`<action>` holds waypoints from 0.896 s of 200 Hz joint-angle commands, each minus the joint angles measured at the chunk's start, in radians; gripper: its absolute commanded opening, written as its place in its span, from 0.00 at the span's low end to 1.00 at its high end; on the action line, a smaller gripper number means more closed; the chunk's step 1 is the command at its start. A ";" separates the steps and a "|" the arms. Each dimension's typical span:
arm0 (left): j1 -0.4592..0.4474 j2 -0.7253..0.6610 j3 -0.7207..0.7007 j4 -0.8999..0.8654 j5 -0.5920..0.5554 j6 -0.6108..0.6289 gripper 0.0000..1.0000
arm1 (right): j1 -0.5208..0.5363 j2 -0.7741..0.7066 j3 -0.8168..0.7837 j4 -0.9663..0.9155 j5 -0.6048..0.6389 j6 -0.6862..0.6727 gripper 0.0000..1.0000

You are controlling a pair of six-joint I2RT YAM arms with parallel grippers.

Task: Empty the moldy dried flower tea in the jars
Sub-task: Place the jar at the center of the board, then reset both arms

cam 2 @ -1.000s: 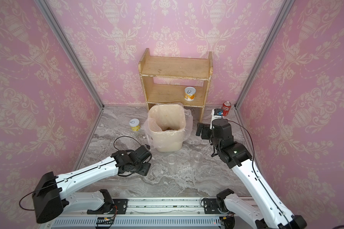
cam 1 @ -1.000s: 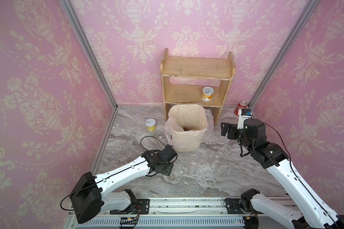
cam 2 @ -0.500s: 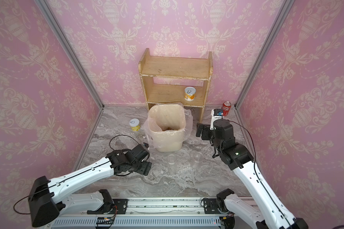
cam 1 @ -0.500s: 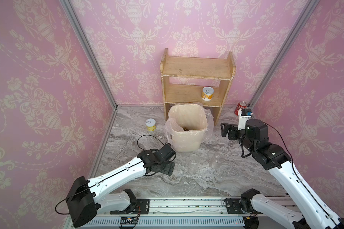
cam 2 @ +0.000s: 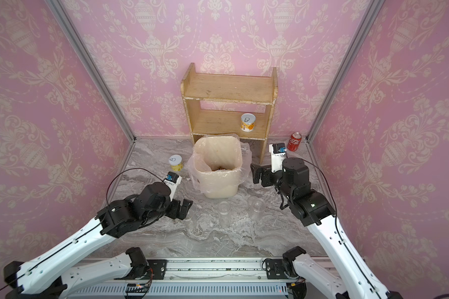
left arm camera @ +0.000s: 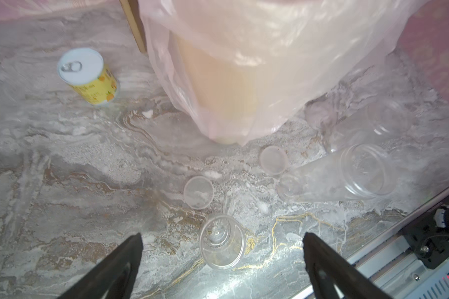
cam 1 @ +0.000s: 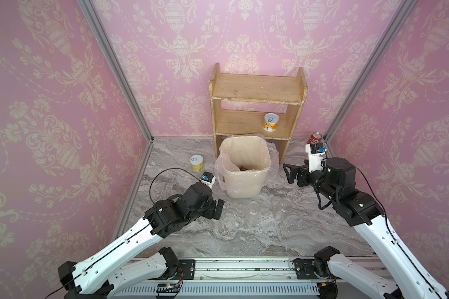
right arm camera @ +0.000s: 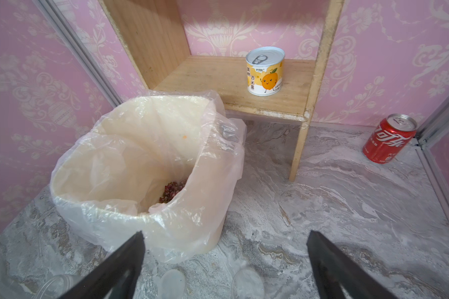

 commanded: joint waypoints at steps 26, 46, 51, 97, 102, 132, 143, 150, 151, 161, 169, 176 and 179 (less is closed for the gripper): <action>-0.001 -0.113 -0.021 0.190 -0.340 0.226 0.99 | -0.005 -0.054 -0.075 0.085 -0.002 -0.077 1.00; 0.025 -0.130 -0.061 0.319 -0.476 0.360 0.99 | -0.005 -0.087 -0.137 0.150 0.141 -0.064 1.00; 0.040 -0.134 -0.074 0.361 -0.501 0.397 0.99 | -0.006 -0.095 -0.154 0.168 0.188 -0.060 1.00; 0.413 -0.114 -0.185 0.620 -0.408 0.422 0.99 | -0.131 -0.072 -0.258 0.287 0.342 0.018 0.99; 0.451 -0.108 -0.200 0.643 -0.397 0.411 0.99 | -0.155 -0.062 -0.266 0.296 0.335 0.027 1.00; 0.642 -0.038 -0.283 0.774 -0.325 0.299 0.99 | -0.312 0.016 -0.315 0.348 0.248 0.074 1.00; 0.694 0.001 -0.325 0.815 -0.320 0.248 0.99 | -0.363 0.050 -0.334 0.369 0.223 0.089 1.00; 0.717 0.029 -0.346 0.850 -0.327 0.222 0.99 | -0.392 0.071 -0.351 0.385 0.203 0.096 1.00; 0.718 0.034 -0.349 0.857 -0.327 0.220 0.99 | -0.394 0.073 -0.353 0.388 0.199 0.096 1.00; 0.736 0.081 -0.378 0.916 -0.338 0.208 0.99 | -0.430 0.100 -0.378 0.420 0.174 0.098 1.00; 0.738 0.120 -0.406 0.974 -0.365 0.204 0.99 | -0.451 0.115 -0.403 0.450 0.164 0.100 1.00; 0.738 0.147 -0.436 1.036 -0.371 0.210 0.99 | -0.467 0.130 -0.426 0.479 0.160 0.097 1.00; 0.739 0.160 -0.450 1.070 -0.374 0.213 0.99 | -0.472 0.135 -0.435 0.492 0.158 0.094 1.00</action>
